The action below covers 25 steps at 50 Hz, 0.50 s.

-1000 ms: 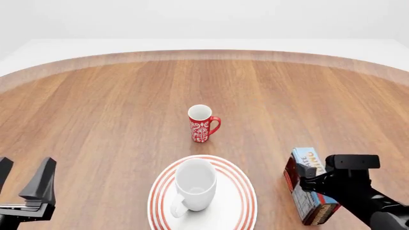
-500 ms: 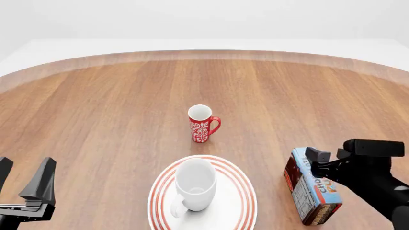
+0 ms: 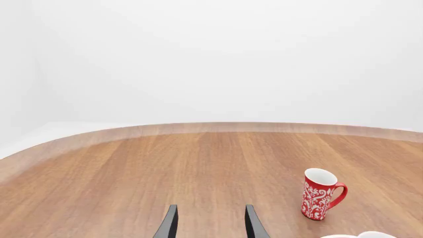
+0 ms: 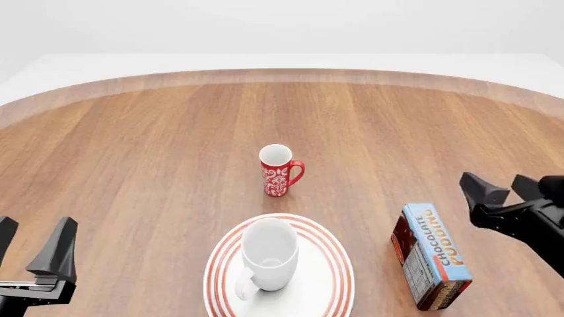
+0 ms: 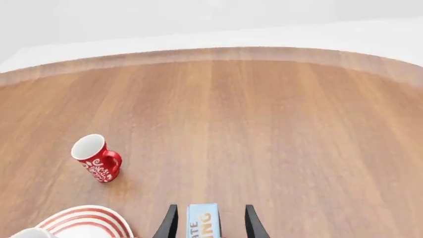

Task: Pick up the white mug and put it on the plate, and put the chocolate pudding to the right of the plate.

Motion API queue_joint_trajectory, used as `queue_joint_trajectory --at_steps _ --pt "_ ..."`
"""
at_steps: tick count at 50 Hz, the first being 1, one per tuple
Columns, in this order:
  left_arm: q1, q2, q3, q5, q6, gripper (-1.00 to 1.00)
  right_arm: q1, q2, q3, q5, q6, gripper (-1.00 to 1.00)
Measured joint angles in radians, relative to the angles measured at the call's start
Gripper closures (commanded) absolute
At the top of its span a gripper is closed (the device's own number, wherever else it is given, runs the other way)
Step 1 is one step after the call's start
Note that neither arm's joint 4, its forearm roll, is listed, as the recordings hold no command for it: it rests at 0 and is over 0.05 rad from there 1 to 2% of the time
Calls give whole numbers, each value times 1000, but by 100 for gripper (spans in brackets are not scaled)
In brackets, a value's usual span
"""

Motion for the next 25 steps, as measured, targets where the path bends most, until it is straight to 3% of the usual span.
queue_joint_trajectory --at_steps 25 --pt "0 0 0 0 0 -100 -116 -366 9 15 -173 -100"
